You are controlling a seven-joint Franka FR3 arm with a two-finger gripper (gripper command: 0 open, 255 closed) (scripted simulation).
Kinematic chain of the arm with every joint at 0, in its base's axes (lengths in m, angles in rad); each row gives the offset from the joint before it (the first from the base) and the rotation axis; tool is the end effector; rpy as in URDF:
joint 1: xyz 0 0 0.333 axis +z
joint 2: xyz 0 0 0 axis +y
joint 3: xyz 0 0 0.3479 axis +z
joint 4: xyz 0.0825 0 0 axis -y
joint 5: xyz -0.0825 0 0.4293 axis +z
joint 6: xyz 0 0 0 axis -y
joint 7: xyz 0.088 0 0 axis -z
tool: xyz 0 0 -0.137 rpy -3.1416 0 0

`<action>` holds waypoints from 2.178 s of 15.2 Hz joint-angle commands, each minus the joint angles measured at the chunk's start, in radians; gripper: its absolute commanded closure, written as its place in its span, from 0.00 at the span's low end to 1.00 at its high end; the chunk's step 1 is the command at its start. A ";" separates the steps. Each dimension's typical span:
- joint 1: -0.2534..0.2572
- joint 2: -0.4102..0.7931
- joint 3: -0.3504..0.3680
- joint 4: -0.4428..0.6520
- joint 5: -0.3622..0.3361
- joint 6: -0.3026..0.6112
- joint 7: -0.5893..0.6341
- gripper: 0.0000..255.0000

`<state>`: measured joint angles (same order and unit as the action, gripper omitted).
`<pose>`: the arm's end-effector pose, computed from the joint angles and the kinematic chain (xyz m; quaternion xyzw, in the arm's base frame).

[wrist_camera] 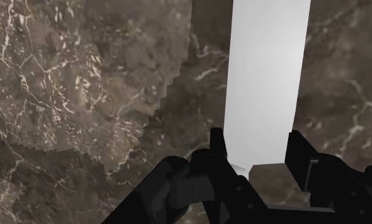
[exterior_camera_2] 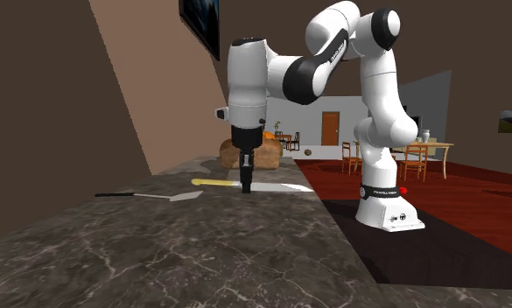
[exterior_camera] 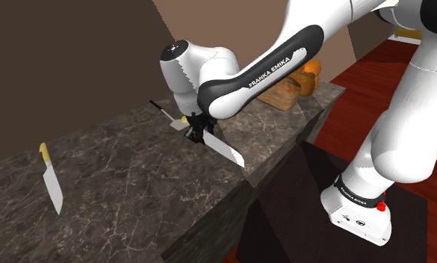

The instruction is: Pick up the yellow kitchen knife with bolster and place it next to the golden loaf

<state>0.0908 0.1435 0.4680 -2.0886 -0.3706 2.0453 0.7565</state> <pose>0.5131 0.2834 0.3274 0.9889 0.0009 0.0116 0.1480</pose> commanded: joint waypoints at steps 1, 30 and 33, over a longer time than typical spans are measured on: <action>-0.001 -0.012 0.002 0.013 0.010 -0.022 -0.013 1.00; -0.005 -0.134 0.010 0.269 0.102 -0.364 -0.145 1.00; -0.005 -0.136 0.011 0.307 0.104 -0.403 -0.155 1.00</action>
<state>0.0862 0.0064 0.4786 -1.7990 -0.2665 1.6591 0.6063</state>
